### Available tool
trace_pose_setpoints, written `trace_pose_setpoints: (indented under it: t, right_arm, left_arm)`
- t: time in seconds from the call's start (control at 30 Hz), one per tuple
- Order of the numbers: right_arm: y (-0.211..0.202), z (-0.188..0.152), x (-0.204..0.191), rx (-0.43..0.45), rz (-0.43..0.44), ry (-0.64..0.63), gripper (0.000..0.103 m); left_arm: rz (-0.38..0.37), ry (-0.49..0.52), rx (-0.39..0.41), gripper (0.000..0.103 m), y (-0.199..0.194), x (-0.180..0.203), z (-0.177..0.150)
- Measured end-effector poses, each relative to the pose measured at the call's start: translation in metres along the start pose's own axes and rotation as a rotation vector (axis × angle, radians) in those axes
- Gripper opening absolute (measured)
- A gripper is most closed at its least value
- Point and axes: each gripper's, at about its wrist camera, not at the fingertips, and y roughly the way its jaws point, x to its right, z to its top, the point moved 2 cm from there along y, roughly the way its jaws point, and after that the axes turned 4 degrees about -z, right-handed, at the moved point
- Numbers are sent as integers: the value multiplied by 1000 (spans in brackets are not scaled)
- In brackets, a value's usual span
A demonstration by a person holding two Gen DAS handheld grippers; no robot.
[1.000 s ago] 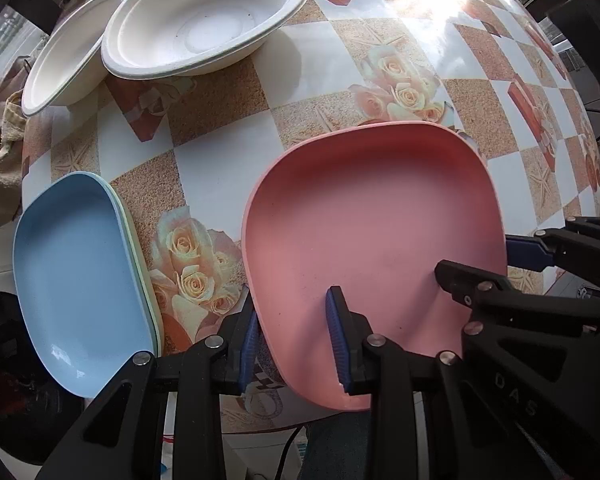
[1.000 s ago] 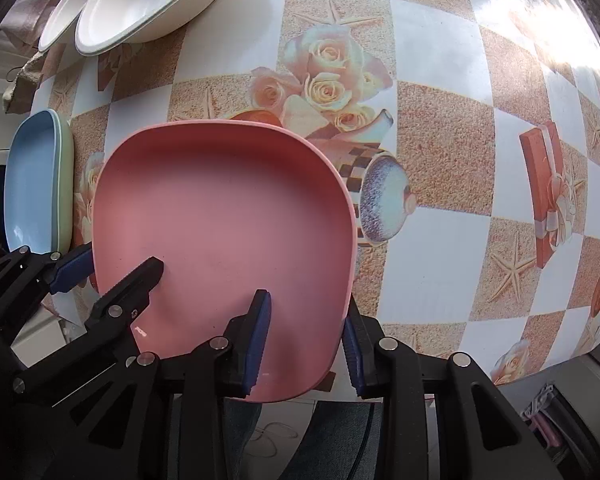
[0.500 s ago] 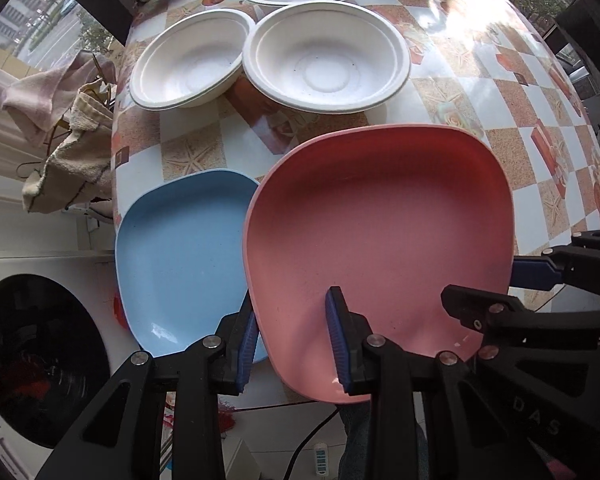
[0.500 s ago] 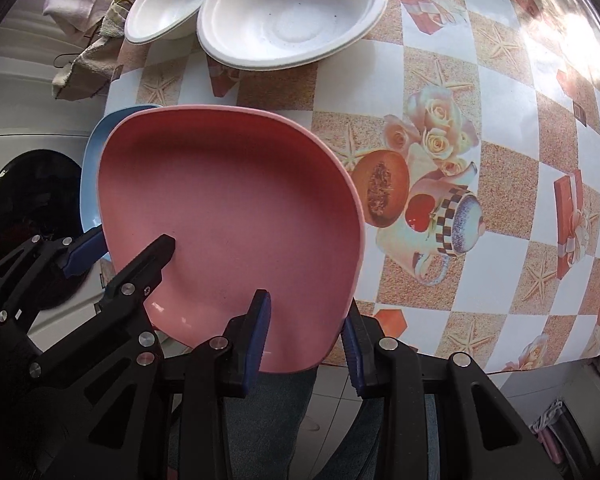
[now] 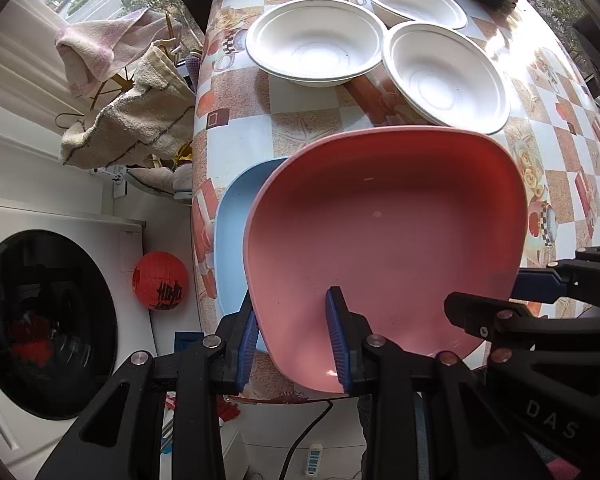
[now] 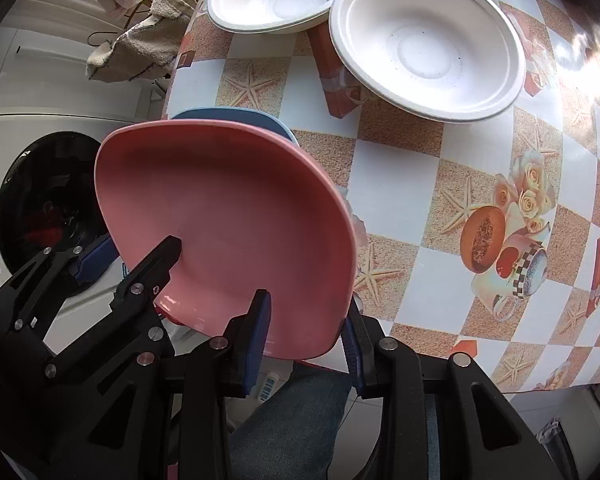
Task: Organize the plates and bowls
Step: 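Carry the pink plate with both grippers and lower it onto the blue plate, then open both grippers and lift them off the pink plate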
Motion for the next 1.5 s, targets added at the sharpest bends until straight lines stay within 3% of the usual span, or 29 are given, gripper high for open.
trace_pose_setpoints:
  t: [0.3, 0.67, 0.8, 0.83, 0.9, 1.0, 1.03, 1.07, 1.13, 1.2, 1.23, 1.4, 1.5]
  right_arm:
    - [6, 12, -21, -5, 17, -3, 37]
    - [10, 12, -18, -13, 9, -9, 37]
    - [7, 12, -12, 6, 7, -21, 38]
    - [5, 12, -10, 11, 1, -22, 39]
    - [-1, 12, -4, 29, -40, -21, 55]
    - [-13, 11, 13, 62, -38, -7, 77]
    - [-17, 11, 20, 72, -32, 7, 95]
    - [-22, 9, 28, 84, -26, 25, 103]
    - [-31, 5, 44, 110, -36, 60, 103]
    - [-38, 2, 61, 117, -86, 96, 103]
    - [-40, 0, 69, 123, -97, 117, 103]
    - [-50, -13, 112, 136, -133, 227, 103]
    - [-57, -13, 133, 144, -145, 262, 103]
  left_arm:
    - [8, -29, 4, 34, 5, -21, 2]
    - [2, -50, 4, 34, 17, -32, 5]
    - [12, -59, 53, 43, 12, -33, 5]
    - [14, -62, 65, 46, 9, -32, 5]
    - [23, -73, 80, 58, 6, -33, 7]
    - [-55, -126, 54, 74, 5, -40, 10]
    - [-78, -147, 43, 77, 5, -42, 11]
    - [-96, -163, 39, 81, 4, -43, 12]
    - [-126, -182, 75, 85, -3, -43, 13]
    - [-157, -206, 113, 101, -11, -42, 16]
    - [-181, -217, 125, 103, -14, -42, 19]
    - [-223, -173, 143, 103, -25, -25, 47]
    - [-246, -143, 105, 103, -23, -5, 67]
